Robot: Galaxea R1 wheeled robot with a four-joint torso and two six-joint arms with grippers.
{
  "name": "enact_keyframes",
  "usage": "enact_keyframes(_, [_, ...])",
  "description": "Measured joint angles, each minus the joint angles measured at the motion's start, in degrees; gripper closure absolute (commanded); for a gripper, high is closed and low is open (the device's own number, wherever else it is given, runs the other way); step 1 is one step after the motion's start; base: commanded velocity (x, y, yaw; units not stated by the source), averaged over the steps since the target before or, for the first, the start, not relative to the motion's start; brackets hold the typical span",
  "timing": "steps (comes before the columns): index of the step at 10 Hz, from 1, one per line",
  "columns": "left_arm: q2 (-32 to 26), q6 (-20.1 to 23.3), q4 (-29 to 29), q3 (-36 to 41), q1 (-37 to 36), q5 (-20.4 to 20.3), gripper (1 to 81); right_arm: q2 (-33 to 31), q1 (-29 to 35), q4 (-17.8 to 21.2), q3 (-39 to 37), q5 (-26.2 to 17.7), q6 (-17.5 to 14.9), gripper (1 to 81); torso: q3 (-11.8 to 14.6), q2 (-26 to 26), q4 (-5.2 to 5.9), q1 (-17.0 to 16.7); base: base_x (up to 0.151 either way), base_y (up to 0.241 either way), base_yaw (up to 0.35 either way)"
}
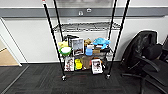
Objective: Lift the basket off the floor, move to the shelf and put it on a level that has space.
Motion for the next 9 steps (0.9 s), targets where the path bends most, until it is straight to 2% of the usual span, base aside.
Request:
enact_keyframes(3, [0.67, -0.07, 0.02, -0.24, 0.02, 0.60, 1.0, -0.11, -0.17, 0.02, -1.72, -0.85, 0.00, 1.0, -0.02, -5.88, 0.00, 3.67, 0.000, 0.000, 0.000])
enact_keyframes(5, [1.13, -0.07, 0.10, -0.52, 0.44, 0.49, 1.0, 0.00, -0.66, 0.07, -2.38, -0.84, 0.02, 1.0, -0.24, -7.43, 0.00, 4.68, 0.000, 0.000, 0.000])
enact_keyframes(9, [1.24, -0.11, 0.13, -1.27, -0.20, -0.78, 1.0, 0.27, -0.35, 1.02, -3.45, -0.85, 0.43, 1.0, -3.24, -10.60, 0.00, 6.78, 0.000, 0.000, 0.000])
